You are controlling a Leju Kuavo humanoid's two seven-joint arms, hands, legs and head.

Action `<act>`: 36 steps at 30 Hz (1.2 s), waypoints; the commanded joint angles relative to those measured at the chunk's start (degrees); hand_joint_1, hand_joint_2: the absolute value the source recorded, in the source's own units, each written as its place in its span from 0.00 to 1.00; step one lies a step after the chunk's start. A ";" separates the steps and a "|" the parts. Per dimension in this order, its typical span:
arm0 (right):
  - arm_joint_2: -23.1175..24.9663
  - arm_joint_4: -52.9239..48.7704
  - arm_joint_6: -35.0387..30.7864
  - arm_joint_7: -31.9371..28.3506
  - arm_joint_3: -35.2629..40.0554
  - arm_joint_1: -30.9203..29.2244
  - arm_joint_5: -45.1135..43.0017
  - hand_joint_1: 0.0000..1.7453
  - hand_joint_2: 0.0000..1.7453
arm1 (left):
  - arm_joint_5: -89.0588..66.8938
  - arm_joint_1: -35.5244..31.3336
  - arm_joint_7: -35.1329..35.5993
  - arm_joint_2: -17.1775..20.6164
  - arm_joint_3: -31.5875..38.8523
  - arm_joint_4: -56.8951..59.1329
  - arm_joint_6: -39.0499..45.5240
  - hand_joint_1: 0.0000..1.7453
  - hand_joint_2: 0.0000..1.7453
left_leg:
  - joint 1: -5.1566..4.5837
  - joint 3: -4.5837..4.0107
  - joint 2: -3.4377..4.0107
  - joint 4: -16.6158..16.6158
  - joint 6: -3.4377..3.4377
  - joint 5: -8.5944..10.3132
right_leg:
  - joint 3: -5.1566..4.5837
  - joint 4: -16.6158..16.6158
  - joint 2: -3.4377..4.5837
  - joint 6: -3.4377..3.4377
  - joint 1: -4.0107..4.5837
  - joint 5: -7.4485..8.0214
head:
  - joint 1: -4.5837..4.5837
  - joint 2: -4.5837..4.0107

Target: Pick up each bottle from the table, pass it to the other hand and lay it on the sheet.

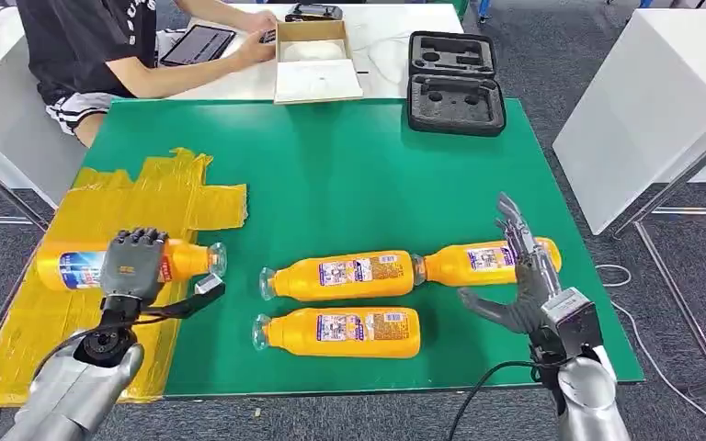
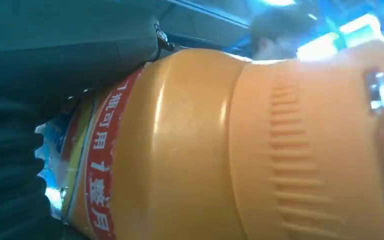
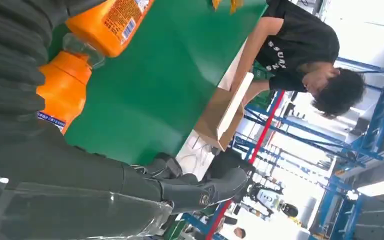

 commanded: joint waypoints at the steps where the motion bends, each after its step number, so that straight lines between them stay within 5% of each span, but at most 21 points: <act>1: -0.40 1.92 -0.16 0.73 0.26 -1.13 0.61 0.00 1.00 | -0.04 -3.97 -4.80 -1.73 3.01 19.85 1.40 1.00 1.00 | 0.04 0.51 0.18 0.03 -0.20 -0.26 | 0.52 -0.04 0.03 -0.09 0.07 -0.21 | 0.00 0.00; 8: 0.06 4.31 -0.96 1.28 1.97 -3.31 1.86 0.00 1.00 | 1.88 -1.78 -9.69 -3.76 10.57 20.49 1.49 1.00 1.00 | 0.03 0.55 0.31 -0.04 -0.22 -0.23 | 0.55 -0.08 0.21 -0.10 0.05 -0.11 | 0.00 0.00; 31: 0.16 6.37 -1.12 1.57 2.81 -4.88 2.11 0.00 1.00 | 1.70 -1.17 -10.74 -4.39 13.42 22.54 0.47 1.00 1.00 | 0.01 1.05 0.36 -0.11 -0.31 -0.29 | 0.99 -0.11 0.27 -0.18 0.07 -0.12 | -0.02 0.00; 32: 0.12 6.64 -1.17 1.55 2.94 -4.91 2.18 0.00 1.00 | 1.51 -1.14 -10.47 -4.39 13.61 22.92 0.13 0.97 1.00 | 0.03 1.12 0.43 -0.11 -0.35 -0.33 | 1.06 -0.12 0.31 -0.20 0.09 -0.14 | -0.02 0.00; 33: 0.02 6.87 -1.26 1.50 3.10 -5.00 2.29 0.00 1.00 | 0.98 -1.20 -9.92 -4.37 13.64 23.19 -0.06 0.33 1.00 | 0.03 1.18 0.46 -0.12 -0.37 -0.35 | 1.11 -0.14 0.32 -0.21 0.09 -0.15 | -0.02 0.00; 34: 0.00 7.04 -1.55 1.42 3.24 -5.02 2.54 0.00 1.00 | 0.75 -1.18 -9.42 -4.48 14.07 23.45 -0.36 0.00 1.00 | 0.01 1.11 0.34 -0.13 -0.32 -0.29 | 1.05 -0.12 0.24 -0.18 0.07 -0.12 | -0.02 0.00; 36: -0.01 7.37 -1.92 1.36 3.51 -5.24 2.95 0.00 1.00 | 0.40 -1.31 -8.78 -4.55 14.68 23.84 -1.63 0.00 1.00 | 0.07 1.28 0.46 -0.11 -0.44 -0.39 | 1.22 -0.15 0.29 -0.23 0.13 -0.18 | -0.02 0.00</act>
